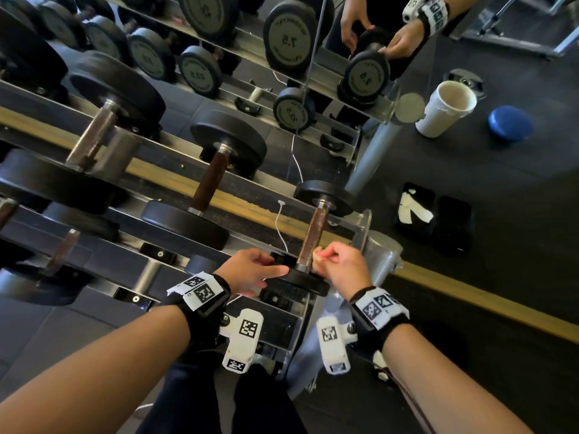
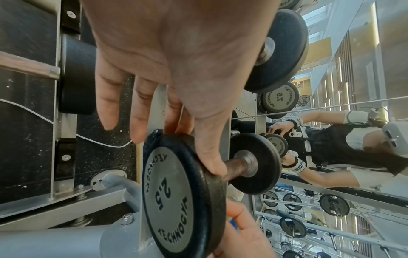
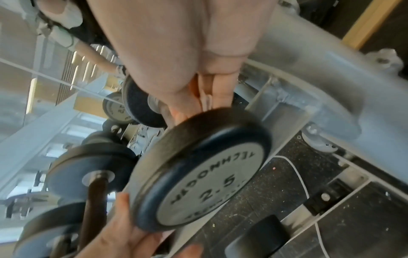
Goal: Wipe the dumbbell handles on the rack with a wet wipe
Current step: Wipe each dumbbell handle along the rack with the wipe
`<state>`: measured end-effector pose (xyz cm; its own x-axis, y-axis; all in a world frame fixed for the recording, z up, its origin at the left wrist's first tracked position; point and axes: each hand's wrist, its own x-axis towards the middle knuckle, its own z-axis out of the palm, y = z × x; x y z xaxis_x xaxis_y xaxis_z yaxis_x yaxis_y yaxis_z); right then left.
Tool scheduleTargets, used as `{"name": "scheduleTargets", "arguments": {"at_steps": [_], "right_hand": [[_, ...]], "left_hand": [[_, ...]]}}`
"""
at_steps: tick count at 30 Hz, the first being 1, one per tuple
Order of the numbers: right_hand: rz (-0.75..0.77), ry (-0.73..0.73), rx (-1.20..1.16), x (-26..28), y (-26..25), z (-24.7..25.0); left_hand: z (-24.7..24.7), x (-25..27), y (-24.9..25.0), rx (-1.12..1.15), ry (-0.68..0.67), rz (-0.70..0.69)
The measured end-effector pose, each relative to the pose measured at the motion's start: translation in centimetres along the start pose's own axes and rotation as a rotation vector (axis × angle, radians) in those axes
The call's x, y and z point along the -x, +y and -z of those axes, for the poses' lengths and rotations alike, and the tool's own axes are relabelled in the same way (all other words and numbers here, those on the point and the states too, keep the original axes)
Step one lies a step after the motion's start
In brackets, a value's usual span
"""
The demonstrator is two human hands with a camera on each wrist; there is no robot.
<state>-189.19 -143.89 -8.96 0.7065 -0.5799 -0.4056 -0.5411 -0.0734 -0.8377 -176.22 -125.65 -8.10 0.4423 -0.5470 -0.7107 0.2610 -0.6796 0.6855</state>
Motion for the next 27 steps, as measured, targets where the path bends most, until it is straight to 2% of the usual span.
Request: {"name": "scheduleTargets", "arguments": {"at_steps": [2,3,8,15,19,22,25,27], "right_hand": [[-0.041,-0.106,0.086,-0.2,0.3,0.6],[-0.066,-0.104,0.113,-0.9,0.3,1.0],[-0.009,0.242,0.07,-5.7,-0.5,1.5],[0.136,0.306,-0.049,-6.0,0.4,1.1],[0.04,0.327,-0.053,-7.1,0.6,0.9],[0.032,0.308,-0.069,-7.3,0.5,0.6],[0.089,0.188,-0.236,-5.7,0.6,0.1],[0.074,0.113,-0.28,-4.0,1.0,0.0]], "left_hand": [[0.0,0.1,0.0,0.006,-0.002,0.002],[-0.1,0.2,0.0,0.023,-0.006,0.005],[-0.3,0.3,0.1,0.039,0.014,0.008],[-0.3,0.1,0.0,0.039,0.021,0.02],[-0.3,0.2,-0.1,0.026,0.019,0.019],[-0.2,0.3,-0.1,0.019,0.016,0.02],[-0.2,0.3,-0.1,0.012,0.009,0.008],[-0.2,0.2,-0.1,0.019,0.012,-0.003]]}}
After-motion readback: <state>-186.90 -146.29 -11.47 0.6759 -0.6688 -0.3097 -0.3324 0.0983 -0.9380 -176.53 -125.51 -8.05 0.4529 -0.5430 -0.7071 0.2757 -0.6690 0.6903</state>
